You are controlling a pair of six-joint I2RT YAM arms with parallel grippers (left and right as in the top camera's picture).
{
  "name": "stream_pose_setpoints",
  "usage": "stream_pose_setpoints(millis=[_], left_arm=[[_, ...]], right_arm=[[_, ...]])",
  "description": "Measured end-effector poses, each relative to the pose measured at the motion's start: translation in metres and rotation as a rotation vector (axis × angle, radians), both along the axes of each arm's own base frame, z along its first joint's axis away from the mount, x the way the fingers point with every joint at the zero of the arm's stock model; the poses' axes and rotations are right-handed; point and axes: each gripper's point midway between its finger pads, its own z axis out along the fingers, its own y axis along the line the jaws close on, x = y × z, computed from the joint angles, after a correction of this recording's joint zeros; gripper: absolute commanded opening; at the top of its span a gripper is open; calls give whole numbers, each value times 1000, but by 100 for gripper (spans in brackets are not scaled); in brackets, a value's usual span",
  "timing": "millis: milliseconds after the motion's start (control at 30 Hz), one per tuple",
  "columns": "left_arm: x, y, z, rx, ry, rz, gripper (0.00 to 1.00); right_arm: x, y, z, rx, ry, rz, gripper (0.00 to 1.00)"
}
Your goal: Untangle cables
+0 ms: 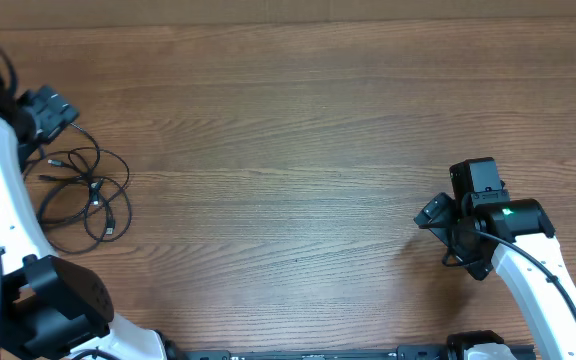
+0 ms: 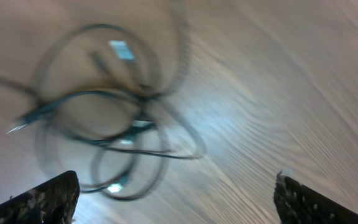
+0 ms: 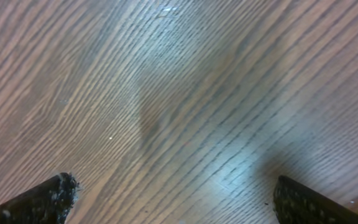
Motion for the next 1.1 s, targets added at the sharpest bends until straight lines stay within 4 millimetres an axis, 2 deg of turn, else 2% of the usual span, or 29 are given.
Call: stream_pose_setpoints(millis=[100, 233, 333, 400, 533, 667, 800, 967, 1100], left_arm=[[17, -39, 2, -34, -27, -172, 100], [31, -103, 3, -66, -44, -423, 100], [31, -142, 2, -75, -32, -563, 100], [27, -171, 0, -75, -13, -663, 100], [10, -207, -6, -45, 66, -783, 100], [-23, -214, -16, -14, 225, -805, 100], [-51, -207, -20, -9, 353, -783, 100], [-70, -201, -20, -13, 440, -762, 100], [-83, -198, -20, -24, 492, -759, 99]], right_arm=[[12, 8, 2, 43, -50, 8, 100], [57, 38, 18, 176, -243, 132, 100], [85, 68, 40, 251, -406, 359, 100], [93, 83, 51, 264, -476, 493, 100], [94, 89, 54, 241, -511, 608, 100], [80, 78, 40, 186, -421, 627, 100], [48, 63, 19, 144, -253, 615, 100], [17, 53, 6, 139, -107, 601, 100], [1, 50, 2, 144, -37, 590, 100]])
